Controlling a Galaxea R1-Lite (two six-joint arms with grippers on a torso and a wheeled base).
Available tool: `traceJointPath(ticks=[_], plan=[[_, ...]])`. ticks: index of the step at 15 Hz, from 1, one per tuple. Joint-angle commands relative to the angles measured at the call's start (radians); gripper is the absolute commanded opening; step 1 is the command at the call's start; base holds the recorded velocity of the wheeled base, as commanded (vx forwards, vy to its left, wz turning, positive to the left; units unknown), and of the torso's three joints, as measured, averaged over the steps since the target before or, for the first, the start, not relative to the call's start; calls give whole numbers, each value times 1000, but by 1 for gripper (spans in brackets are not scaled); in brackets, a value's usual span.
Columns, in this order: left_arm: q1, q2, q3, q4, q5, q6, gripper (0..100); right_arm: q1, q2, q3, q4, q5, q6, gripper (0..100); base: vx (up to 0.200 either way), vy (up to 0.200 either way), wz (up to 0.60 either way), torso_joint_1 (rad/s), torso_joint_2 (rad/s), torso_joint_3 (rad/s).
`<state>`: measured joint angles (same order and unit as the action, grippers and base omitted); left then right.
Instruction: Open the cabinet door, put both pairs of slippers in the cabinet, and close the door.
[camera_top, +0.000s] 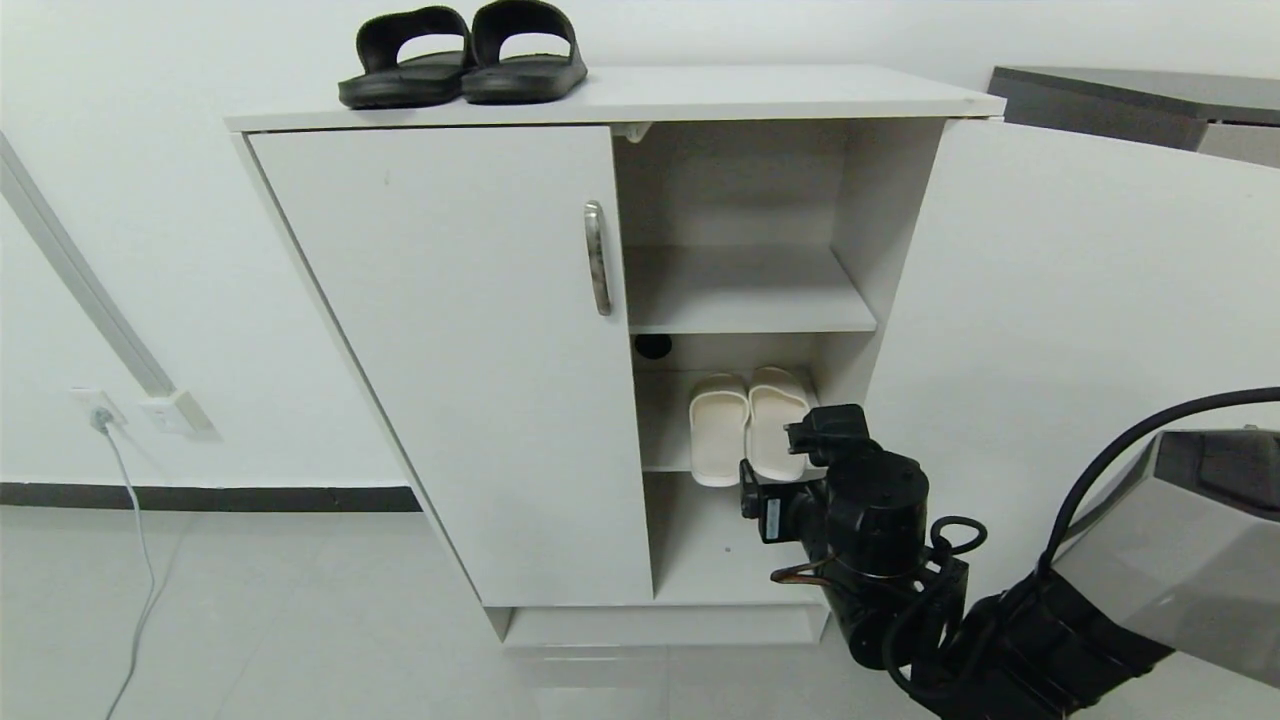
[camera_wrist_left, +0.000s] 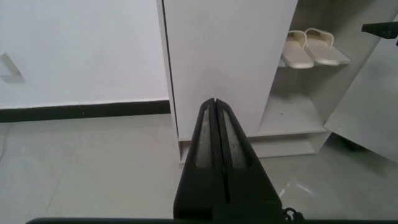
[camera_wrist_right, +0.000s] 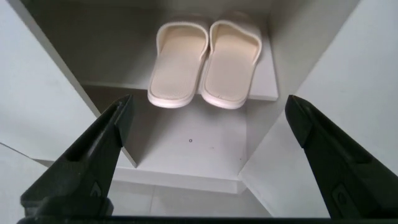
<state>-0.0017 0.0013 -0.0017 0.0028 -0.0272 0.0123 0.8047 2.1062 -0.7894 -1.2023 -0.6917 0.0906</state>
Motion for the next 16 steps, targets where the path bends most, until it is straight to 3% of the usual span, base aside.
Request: traceJointPath(ticks=[1,10,16], plan=[[0,0,0,0,0,-2,0,1,5,1,-2,0,0,100,0,0,0,-2,-2,154],[0,0,0,0,0,-3,0,7,12,10,-5,-2,0,100,0,0,0,0,0,9],[0,0,0,0,0,-2,0,7,20,10,-6,-2,-2,100,0,200,0,5,5,3]])
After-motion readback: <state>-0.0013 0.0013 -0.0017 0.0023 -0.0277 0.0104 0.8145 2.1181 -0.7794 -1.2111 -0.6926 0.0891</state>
